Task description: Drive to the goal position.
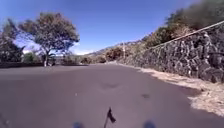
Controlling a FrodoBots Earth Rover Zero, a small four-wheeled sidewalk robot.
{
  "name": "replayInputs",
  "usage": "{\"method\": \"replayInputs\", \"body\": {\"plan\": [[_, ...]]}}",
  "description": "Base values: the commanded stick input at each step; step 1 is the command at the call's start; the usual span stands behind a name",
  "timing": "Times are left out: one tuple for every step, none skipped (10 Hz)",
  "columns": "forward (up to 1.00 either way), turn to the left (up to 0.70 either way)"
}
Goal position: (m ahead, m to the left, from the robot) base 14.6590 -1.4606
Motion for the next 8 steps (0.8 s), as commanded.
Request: {"method": "replayInputs", "body": {"plan": [[0.7, 0.0], [0.7, 0.0], [0.7, 0.0], [0.7, 0.0], [0.7, 0.0], [0.7, 0.0], [0.7, 0.0], [0.7, 0.0]]}}
